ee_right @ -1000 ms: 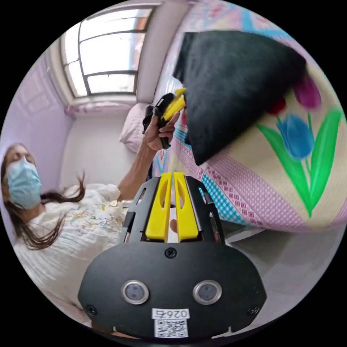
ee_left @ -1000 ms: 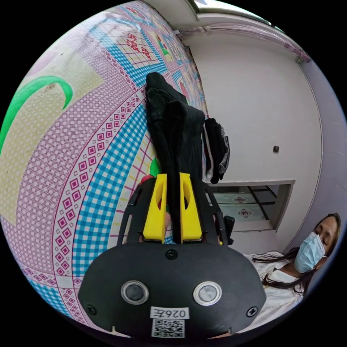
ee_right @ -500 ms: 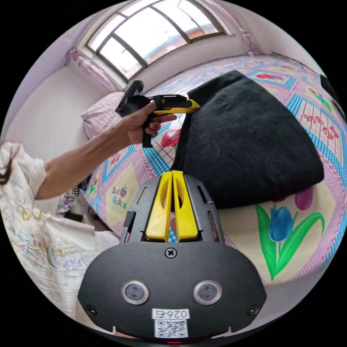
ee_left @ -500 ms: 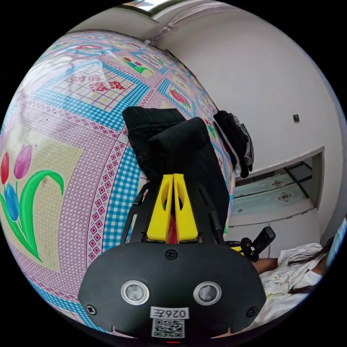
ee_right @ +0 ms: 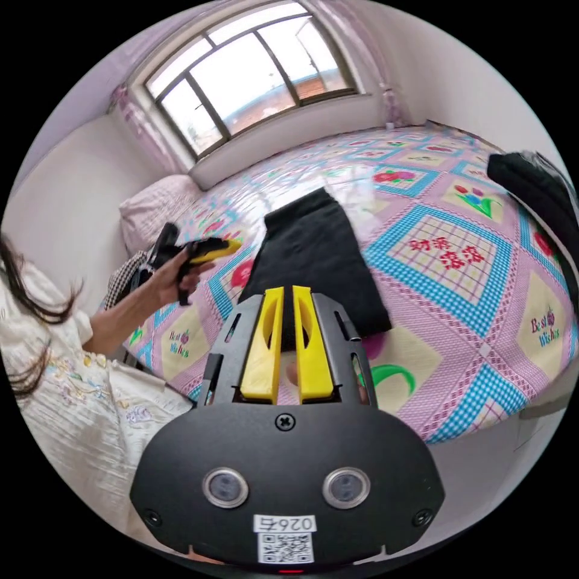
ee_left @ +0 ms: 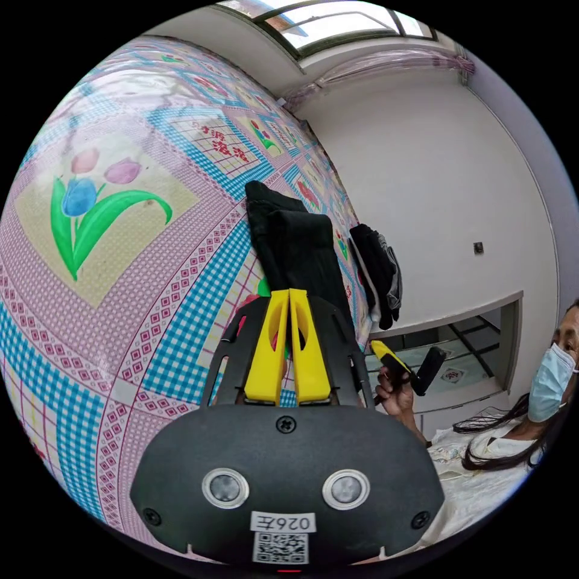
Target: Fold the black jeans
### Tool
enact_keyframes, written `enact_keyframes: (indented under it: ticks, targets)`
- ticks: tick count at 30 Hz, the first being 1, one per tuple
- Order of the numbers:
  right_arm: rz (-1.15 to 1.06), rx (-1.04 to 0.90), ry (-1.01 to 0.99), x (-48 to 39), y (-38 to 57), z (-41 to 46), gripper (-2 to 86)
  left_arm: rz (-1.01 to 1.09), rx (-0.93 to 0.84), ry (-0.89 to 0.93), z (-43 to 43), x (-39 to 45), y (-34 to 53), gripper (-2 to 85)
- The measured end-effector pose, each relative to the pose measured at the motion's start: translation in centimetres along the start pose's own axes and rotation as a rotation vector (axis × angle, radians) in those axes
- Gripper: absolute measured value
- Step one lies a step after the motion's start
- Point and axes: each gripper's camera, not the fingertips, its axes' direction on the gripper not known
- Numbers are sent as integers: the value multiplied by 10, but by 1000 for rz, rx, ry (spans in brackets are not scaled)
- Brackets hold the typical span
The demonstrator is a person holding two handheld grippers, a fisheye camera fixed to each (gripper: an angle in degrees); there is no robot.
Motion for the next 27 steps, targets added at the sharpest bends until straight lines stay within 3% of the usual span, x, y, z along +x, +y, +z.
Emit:
enact_keyframes:
  ticks: [10,21,27]
  targets:
    - [121,-164,-333,167,-125,61,84,-150,-40,-123,30,8,-10,120]
    - [32,-551,-726,254,-233,168,90,-266,-56,58,58,-9,-27,119]
    - [21,-563,-828,284,-246,163,142,-294,-45,145,63,-14,-24,136]
